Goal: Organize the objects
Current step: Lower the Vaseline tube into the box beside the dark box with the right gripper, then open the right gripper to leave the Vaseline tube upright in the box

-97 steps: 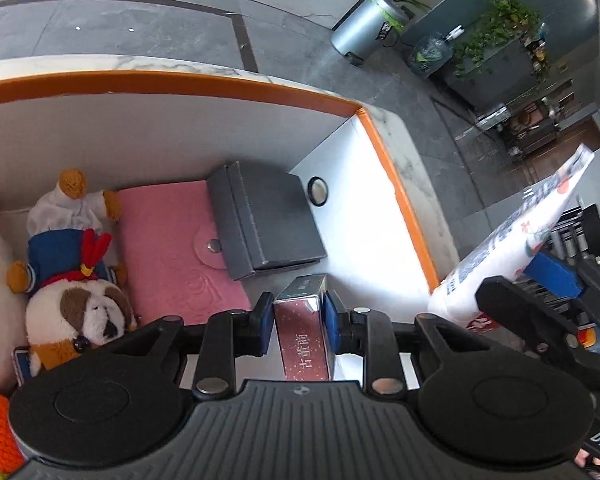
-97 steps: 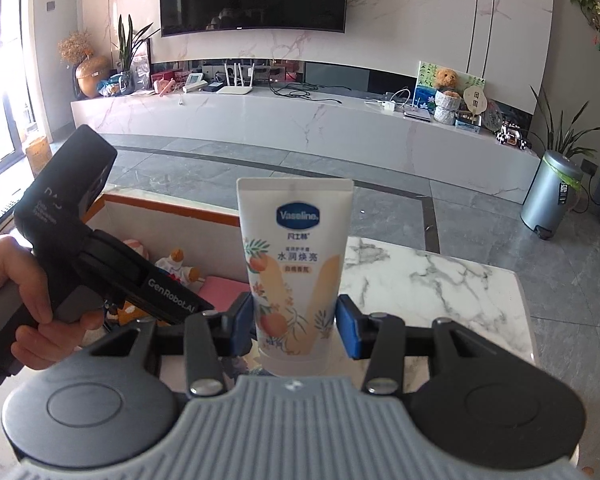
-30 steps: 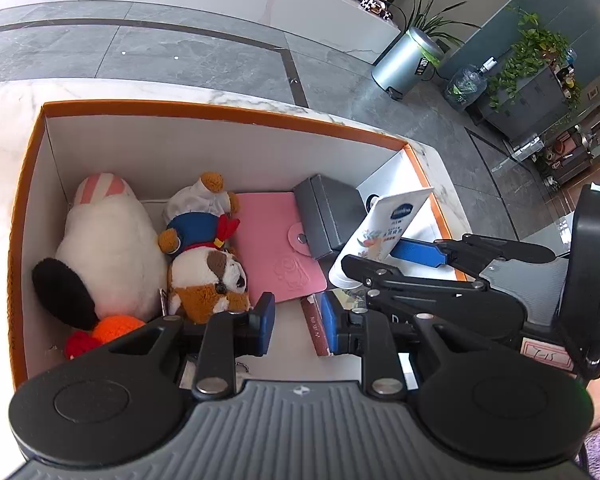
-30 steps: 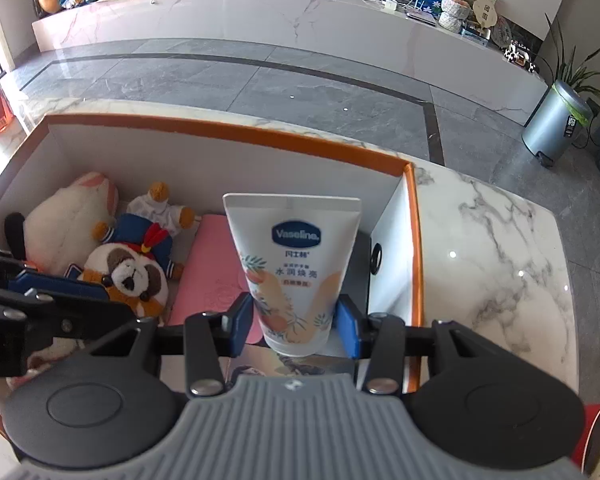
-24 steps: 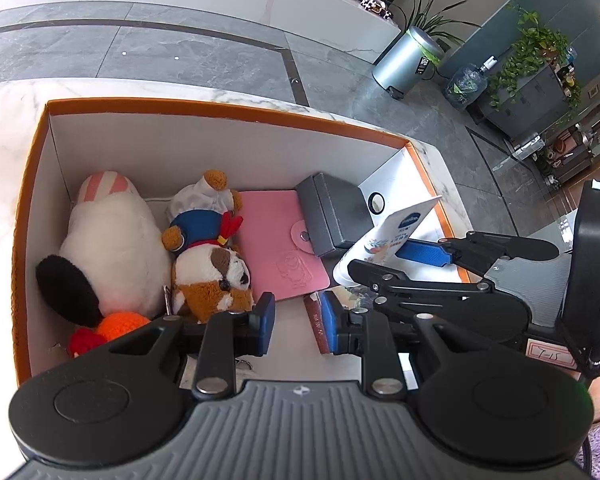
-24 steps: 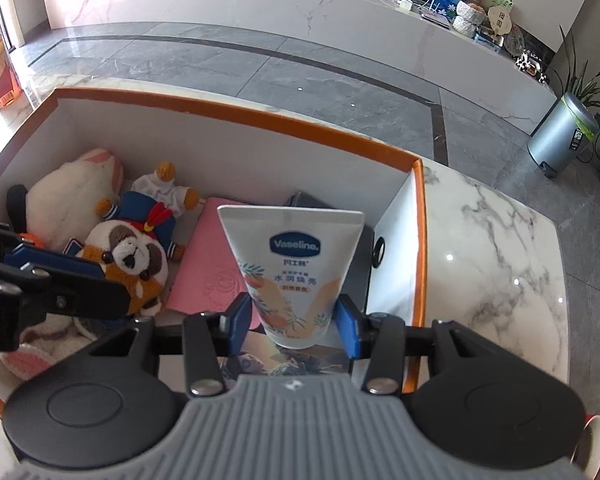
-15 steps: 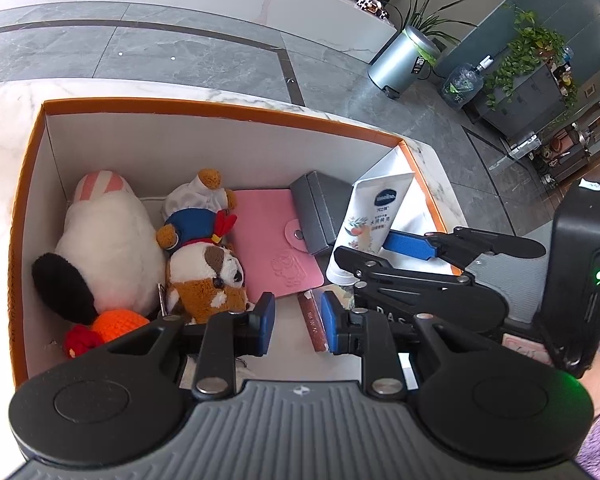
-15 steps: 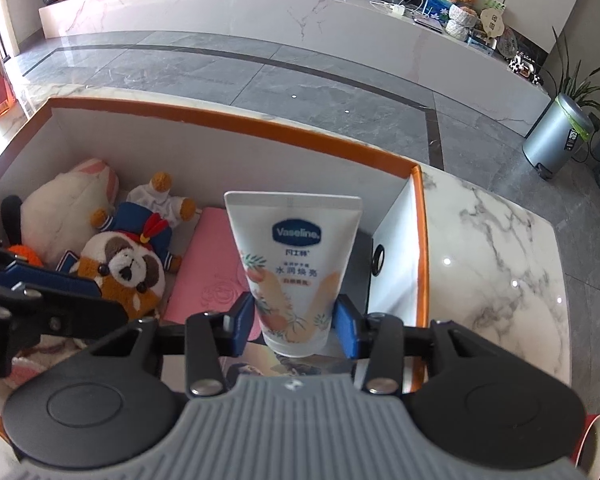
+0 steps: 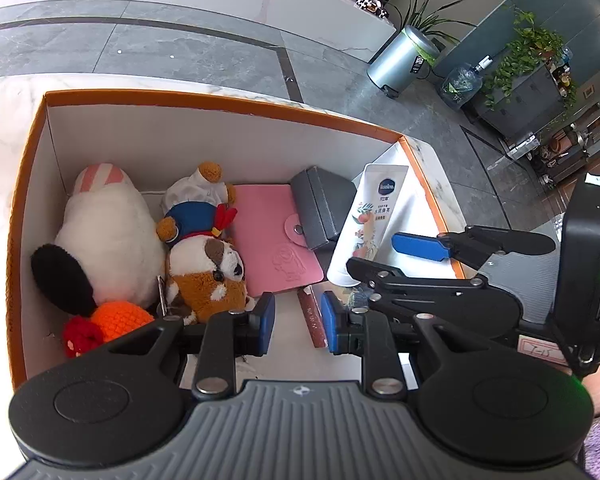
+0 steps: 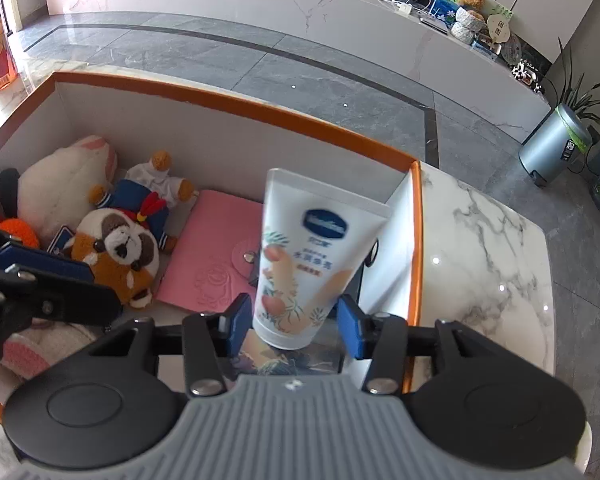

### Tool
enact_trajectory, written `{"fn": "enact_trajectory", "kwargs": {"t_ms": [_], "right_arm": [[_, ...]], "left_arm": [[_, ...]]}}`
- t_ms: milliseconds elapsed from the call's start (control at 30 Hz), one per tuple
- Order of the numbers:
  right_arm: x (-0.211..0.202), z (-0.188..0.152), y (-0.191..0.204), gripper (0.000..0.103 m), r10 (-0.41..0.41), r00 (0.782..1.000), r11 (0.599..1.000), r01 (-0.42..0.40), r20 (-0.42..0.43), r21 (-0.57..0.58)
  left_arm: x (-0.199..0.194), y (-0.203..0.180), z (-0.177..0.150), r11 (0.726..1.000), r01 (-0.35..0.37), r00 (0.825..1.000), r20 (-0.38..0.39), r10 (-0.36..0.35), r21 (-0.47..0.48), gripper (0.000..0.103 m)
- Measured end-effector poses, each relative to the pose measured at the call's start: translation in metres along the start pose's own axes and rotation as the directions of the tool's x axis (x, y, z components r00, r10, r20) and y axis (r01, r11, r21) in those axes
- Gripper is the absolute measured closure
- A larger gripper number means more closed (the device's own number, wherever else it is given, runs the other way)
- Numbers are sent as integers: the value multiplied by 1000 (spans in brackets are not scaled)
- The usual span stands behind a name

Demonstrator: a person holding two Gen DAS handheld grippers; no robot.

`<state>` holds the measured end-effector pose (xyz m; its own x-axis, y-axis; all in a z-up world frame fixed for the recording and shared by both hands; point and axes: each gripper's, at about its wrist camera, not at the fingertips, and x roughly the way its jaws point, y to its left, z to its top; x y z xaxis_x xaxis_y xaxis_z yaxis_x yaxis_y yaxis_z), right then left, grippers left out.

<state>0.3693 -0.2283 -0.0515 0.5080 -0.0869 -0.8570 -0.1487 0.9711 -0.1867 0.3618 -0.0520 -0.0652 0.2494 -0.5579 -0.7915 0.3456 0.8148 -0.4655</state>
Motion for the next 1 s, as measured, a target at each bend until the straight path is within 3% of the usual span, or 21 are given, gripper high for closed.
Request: {"fn": "enact_trajectory", "kwargs": {"t_ms": [200, 267, 433, 767, 1000], "right_arm": [[-8, -5, -4, 59, 16, 999, 998, -18, -50, -58], [-11, -7, -2, 80, 11, 997, 995, -19, -74, -100], [-8, -8, 6, 97, 26, 992, 988, -44, -122, -146], [23, 1, 4, 103, 30, 981, 994, -50, -191, -100], [30, -4, 13, 103, 2, 980, 989, -31, -199, -146]], "left_arm": [[0, 1, 0, 1000, -1, 1000, -2, 1, 1, 74], [0, 1, -1, 1000, -1, 1000, -2, 1, -2, 74], [4, 1, -2, 1000, 10, 1000, -9, -10, -5, 74], [9, 6, -8, 1000, 11, 999, -30, -11, -5, 74], [13, 9, -12, 1000, 17, 999, -43, -17, -15, 74]]}}
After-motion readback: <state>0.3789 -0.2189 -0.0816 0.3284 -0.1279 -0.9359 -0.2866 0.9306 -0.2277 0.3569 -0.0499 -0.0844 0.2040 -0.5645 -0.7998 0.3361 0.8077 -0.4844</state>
